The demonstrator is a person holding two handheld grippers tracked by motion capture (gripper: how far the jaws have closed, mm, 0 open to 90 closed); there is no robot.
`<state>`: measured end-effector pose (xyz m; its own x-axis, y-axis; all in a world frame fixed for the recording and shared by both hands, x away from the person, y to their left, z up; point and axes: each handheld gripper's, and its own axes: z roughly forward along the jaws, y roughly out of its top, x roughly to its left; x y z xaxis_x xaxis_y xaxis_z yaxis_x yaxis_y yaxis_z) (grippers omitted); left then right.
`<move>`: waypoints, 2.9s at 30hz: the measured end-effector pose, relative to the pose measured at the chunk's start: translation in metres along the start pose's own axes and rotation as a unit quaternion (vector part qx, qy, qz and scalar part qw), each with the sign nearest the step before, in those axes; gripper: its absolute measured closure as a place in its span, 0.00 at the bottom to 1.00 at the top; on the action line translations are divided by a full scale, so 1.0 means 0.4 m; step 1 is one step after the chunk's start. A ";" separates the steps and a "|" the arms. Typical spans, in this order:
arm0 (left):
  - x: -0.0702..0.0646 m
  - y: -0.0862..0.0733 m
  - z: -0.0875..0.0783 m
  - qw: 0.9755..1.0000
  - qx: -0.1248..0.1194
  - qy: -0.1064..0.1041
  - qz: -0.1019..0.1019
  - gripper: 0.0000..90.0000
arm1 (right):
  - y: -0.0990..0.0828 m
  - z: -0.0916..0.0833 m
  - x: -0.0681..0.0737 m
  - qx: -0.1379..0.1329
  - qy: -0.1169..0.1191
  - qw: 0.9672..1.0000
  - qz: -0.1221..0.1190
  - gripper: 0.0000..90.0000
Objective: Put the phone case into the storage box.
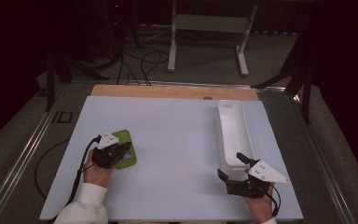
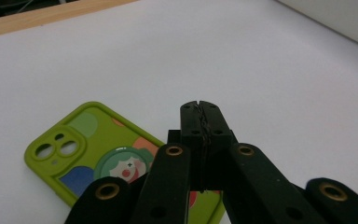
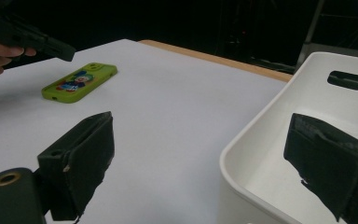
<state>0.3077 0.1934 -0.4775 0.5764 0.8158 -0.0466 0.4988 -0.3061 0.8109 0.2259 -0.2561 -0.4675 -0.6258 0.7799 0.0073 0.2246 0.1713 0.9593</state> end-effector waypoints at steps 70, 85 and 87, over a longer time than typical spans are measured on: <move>-0.026 -0.022 0.125 0.995 0.093 0.000 -0.033 1.00 | -0.001 0.002 0.001 0.001 -0.001 1.000 0.000 0.09; -0.022 -0.039 0.104 0.994 0.102 0.012 -0.039 1.00 | -0.001 0.002 -0.002 0.000 -0.001 1.000 0.001 0.09; -0.021 -0.046 0.094 0.994 0.101 0.015 -0.039 1.00 | -0.001 0.003 -0.002 0.000 -0.001 1.000 0.001 0.09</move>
<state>0.3181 0.1738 -0.5141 0.5135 0.8539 -0.0846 0.6621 -0.3315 0.6721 0.2271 -0.2562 -0.4681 -0.6237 0.7816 0.0080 0.2253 0.1699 0.9594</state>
